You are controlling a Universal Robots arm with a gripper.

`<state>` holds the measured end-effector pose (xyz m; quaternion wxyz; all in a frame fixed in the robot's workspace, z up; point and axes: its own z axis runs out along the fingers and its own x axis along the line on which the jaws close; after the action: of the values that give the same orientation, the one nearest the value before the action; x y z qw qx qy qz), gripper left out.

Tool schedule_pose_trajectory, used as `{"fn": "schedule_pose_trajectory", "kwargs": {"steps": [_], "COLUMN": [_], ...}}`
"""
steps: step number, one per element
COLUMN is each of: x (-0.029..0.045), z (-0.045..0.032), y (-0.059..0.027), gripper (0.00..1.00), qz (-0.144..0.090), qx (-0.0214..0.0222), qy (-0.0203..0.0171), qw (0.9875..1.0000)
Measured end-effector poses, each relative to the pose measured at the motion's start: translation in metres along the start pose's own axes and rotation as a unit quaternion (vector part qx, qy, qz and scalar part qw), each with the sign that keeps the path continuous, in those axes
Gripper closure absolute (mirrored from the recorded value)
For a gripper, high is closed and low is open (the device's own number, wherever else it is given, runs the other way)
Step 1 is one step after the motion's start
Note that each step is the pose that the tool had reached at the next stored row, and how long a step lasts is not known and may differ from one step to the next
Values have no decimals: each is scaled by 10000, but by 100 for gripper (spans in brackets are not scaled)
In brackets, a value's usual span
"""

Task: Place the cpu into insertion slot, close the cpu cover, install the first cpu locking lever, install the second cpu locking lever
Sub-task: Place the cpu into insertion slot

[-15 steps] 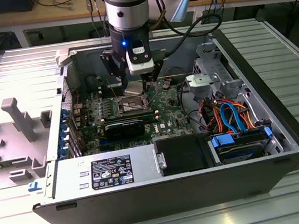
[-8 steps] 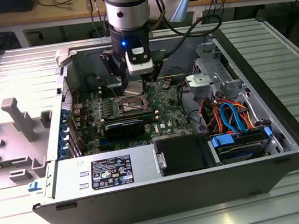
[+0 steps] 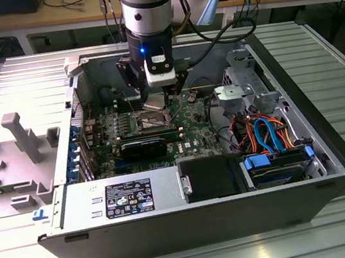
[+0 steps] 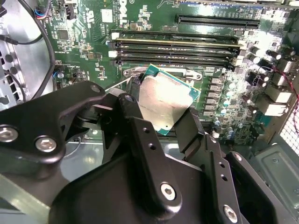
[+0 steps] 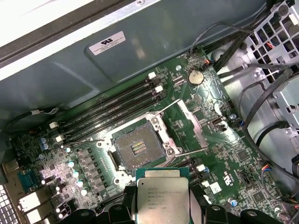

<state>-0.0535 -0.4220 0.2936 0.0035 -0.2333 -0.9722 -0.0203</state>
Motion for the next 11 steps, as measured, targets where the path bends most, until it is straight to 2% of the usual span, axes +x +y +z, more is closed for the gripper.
{"fn": "schedule_pose_trajectory", "kwargs": {"steps": [11], "x": [0], "z": [8], "y": [0], "gripper": [46], "qz": [230], "qx": [-4], "qy": [-9], "qw": [9997]}}
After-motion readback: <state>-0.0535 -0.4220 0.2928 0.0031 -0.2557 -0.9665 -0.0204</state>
